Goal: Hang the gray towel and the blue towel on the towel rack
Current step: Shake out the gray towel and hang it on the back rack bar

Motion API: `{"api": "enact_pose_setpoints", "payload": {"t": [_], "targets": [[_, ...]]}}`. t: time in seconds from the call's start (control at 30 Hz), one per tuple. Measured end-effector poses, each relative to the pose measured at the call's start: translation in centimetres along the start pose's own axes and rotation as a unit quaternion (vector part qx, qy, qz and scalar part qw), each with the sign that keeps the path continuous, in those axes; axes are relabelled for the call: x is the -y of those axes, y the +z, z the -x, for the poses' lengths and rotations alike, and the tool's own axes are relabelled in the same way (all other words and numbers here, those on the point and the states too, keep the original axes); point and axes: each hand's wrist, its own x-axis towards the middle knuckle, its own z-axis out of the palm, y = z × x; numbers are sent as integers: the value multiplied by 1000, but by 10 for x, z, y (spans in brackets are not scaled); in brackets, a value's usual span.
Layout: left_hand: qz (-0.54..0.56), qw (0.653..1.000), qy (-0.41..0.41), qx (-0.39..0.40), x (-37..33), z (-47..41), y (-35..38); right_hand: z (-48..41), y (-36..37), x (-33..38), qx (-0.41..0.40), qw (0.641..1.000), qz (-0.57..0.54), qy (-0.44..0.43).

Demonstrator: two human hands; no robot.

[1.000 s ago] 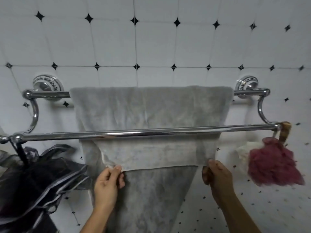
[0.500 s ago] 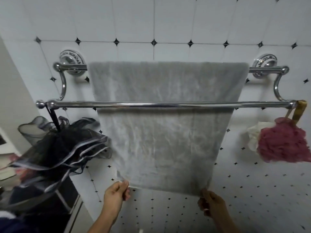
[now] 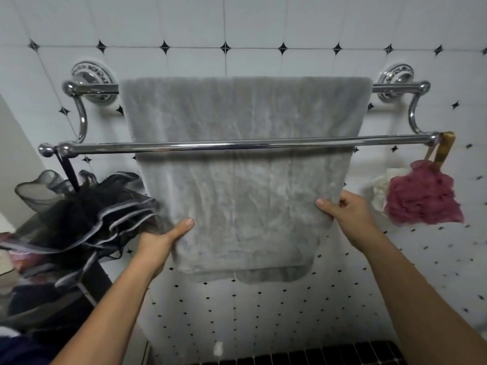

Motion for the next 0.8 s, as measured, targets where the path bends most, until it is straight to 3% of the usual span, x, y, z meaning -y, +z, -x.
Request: {"api": "enact_pose_setpoints", "payload": {"t": [0.1,0.23,0.3,0.37,0.43,0.5,0.57,0.6,0.63,0.7,0.73,0.77,0.8], "targets": [[4,1000,28,10,5,12,7,4,-11,-14,-31,999,2,41],[-51,998,-37,1,20,28,16,10,-22,-23,-27,995,63,77],[-24,999,-44,9,15,36,22,13,-22,-9,8,986,142,89],[12,999,-51,-14,9,44,31,13,-24,15,67,944,308,99],[-55,993,-71,-73,1,57,35,18,-27,48,97,878,460,92],[-289,952,-104,-3,-14,72,31,24,-31,86,87,871,482,31],[-517,841,-114,114,-45,90,23,31,-33,126,62,889,451,-49],[-554,817,-89,135,-66,95,20,31,-34,144,34,893,438,-91],[-543,824,-61,153,-93,98,16,27,-36,160,-11,893,431,-134],[-401,904,38,141,-149,98,14,11,-42,188,-123,879,414,-201],[-331,932,123,83,-175,90,12,-1,-46,199,-162,873,404,-221],[-299,931,211,1,-202,79,10,-15,-50,208,-179,866,402,-236],[-304,907,281,-79,-226,67,9,-30,-54,216,-170,860,413,-246]]}}
